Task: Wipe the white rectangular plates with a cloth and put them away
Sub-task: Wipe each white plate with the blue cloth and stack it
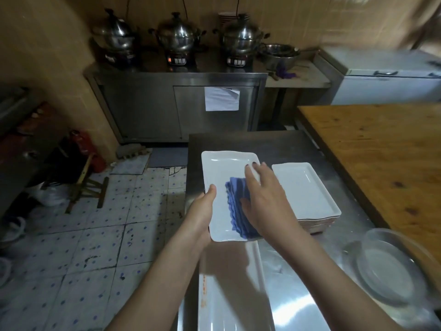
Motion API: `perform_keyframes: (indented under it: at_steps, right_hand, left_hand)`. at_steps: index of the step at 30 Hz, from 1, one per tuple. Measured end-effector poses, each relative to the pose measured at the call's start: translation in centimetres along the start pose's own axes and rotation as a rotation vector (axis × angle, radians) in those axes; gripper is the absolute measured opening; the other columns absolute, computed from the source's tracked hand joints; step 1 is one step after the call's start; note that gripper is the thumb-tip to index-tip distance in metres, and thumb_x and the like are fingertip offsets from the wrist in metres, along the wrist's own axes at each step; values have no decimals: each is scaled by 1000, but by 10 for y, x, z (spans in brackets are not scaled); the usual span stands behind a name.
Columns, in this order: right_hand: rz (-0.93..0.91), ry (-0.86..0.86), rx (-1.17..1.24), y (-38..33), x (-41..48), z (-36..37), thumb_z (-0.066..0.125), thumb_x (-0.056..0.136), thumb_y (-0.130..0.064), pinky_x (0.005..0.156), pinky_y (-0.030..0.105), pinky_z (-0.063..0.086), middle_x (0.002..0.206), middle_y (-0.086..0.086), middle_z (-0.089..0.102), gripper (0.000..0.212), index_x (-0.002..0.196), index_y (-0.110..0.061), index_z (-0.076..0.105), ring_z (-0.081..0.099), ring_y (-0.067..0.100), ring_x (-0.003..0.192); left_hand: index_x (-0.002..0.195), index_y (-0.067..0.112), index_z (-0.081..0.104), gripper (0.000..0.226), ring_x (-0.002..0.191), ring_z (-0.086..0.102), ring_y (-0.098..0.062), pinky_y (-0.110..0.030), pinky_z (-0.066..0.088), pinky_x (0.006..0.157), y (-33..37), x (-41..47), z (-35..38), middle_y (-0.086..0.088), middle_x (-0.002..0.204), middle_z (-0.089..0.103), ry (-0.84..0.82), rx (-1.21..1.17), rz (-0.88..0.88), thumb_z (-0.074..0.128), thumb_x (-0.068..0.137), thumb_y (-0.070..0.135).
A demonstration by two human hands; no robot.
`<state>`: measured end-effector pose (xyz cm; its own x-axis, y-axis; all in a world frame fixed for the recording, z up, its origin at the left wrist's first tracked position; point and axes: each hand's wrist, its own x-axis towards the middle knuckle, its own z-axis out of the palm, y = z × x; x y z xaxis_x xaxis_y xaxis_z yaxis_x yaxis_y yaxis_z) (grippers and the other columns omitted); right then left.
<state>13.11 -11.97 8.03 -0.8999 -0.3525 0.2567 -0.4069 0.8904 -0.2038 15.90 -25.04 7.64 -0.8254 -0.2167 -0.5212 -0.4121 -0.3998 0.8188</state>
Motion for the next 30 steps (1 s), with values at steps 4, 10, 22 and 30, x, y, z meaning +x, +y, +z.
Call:
perform_keyframes:
  at_steps: [4, 10, 22, 30]
  right_hand:
    - [-185, -227, 20, -12, -18, -1, 20, 103, -31, 116, 38, -4, 160, 1, 1, 53, 152, -15, 8, -5, 19, 146]
    - [-243, -252, 85, -30, -16, -3, 16, 102, -37, 113, 33, -15, 159, -8, -11, 57, 151, -22, -7, -19, 8, 143]
    - [-210, -310, -36, -2, -45, -14, 6, 99, -43, 108, 32, -24, 156, -9, -21, 57, 147, -25, -19, -38, 1, 129]
    - [-162, -117, -19, -14, 25, -16, 15, 102, -35, 113, 44, -14, 160, -10, -4, 53, 152, -27, -1, -14, 14, 145]
  left_hand:
    - [99, 21, 67, 38, 74, 70, -24, -31, 55, 60, -1, -9, -2, -6, 87, 72, 44, 20, 55, 42, 95, 49]
    - [82, 23, 65, 51, 78, 68, -20, -32, 54, 72, -6, -19, 3, -4, 83, 71, 113, 50, 99, 33, 91, 61]
    - [95, 20, 64, 48, 62, 69, -20, -23, 51, 46, 5, -34, -4, -3, 78, 71, 102, 69, 111, 35, 92, 59]
    - [93, 22, 65, 44, 64, 68, -14, -21, 48, 51, -4, -40, 16, 1, 73, 71, 19, 165, 201, 33, 96, 52]
